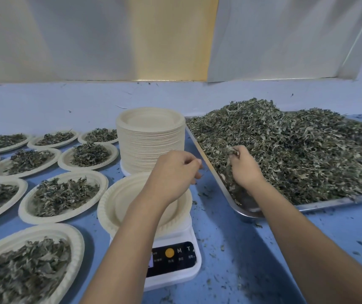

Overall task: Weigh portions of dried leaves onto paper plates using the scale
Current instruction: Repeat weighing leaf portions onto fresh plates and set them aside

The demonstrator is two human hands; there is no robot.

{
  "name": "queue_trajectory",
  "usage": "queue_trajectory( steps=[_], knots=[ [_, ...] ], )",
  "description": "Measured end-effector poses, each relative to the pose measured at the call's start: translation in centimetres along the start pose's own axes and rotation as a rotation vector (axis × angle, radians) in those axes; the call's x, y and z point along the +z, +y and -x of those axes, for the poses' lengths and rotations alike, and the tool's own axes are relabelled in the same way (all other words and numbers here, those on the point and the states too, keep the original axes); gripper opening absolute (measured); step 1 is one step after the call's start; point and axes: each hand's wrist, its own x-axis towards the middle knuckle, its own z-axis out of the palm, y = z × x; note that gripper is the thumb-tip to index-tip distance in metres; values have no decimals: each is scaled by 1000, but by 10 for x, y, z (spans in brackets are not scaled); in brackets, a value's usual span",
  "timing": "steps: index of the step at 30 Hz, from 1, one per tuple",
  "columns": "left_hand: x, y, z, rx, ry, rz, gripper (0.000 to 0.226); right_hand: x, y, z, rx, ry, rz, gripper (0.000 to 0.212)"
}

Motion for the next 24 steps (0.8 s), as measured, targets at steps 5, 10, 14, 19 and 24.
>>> queue_trajectory(
  steps=[5,10,14,19,24],
  knots=[
    [-4,-2,0,-36,57,40,24,-11,-12,2,221,26,-552,31],
    [-18,-2,-2,-67,194,139,26,-18,-44,14,293,-122,-1048,24],
    [-40,-4,5,-45,487,203,26,-13,-80,34,165,-316,-1117,28],
    [-75,-7,15,-30,752,354,25,3,-111,58,-163,-433,-392,35],
    [-89,-5,17,-13,822,493,26,35,-123,82,-401,-587,-70,17]
  ],
)
